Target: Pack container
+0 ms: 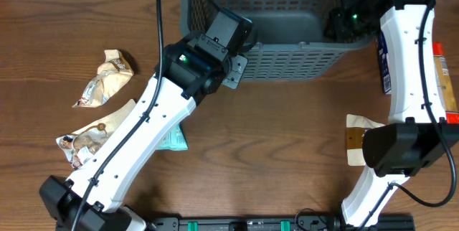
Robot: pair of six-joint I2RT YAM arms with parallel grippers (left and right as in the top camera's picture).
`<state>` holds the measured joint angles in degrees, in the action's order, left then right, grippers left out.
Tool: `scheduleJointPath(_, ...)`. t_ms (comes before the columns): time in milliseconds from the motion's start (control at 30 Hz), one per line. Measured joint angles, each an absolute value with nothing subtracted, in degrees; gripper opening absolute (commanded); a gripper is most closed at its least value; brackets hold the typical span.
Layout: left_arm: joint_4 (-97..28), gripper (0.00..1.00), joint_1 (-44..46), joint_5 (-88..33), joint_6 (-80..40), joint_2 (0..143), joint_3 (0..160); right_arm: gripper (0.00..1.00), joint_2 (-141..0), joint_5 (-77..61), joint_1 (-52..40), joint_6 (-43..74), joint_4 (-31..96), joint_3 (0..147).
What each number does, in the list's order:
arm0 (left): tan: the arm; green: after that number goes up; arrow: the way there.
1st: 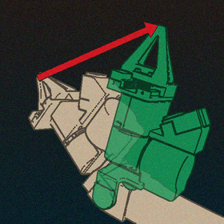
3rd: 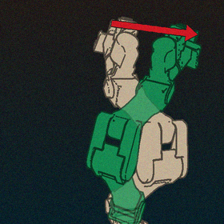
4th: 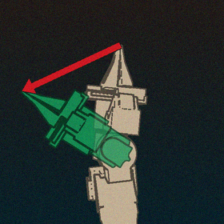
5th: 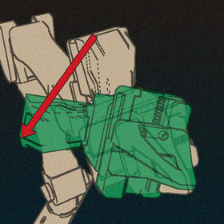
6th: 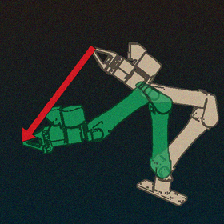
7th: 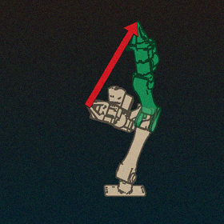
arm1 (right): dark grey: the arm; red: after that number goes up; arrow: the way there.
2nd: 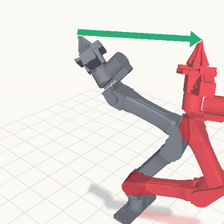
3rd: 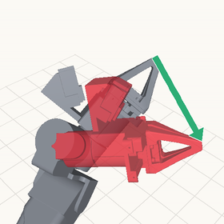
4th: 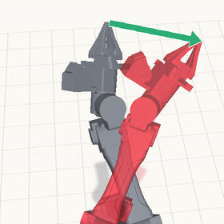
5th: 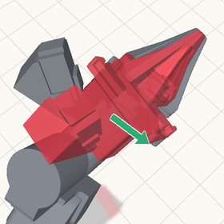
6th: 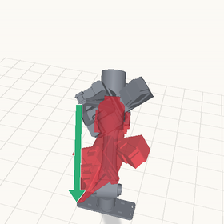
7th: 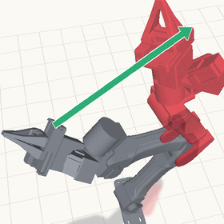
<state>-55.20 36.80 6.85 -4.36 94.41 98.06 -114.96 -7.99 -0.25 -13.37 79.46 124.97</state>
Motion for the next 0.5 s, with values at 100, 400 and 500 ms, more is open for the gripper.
scheduleJointPath(100, -55.24, 0.47, 36.80, 6.87, -4.19, 94.41, 98.06, 0.74, -114.96, -8.36, -0.34, -13.45, 78.54, 124.97)
scheduleJointPath(400, -56.47, 0.72, 36.80, 7.11, -4.40, 94.41, 98.06, 0.99, -114.96, -9.87, -0.34, -13.47, 76.88, 124.99)
scheduleJointPath(500, -56.62, 0.74, 36.80, 7.33, -4.25, 94.41, 98.06, 0.99, -114.96, -10.79, -0.34, -13.47, 76.71, 125.23)
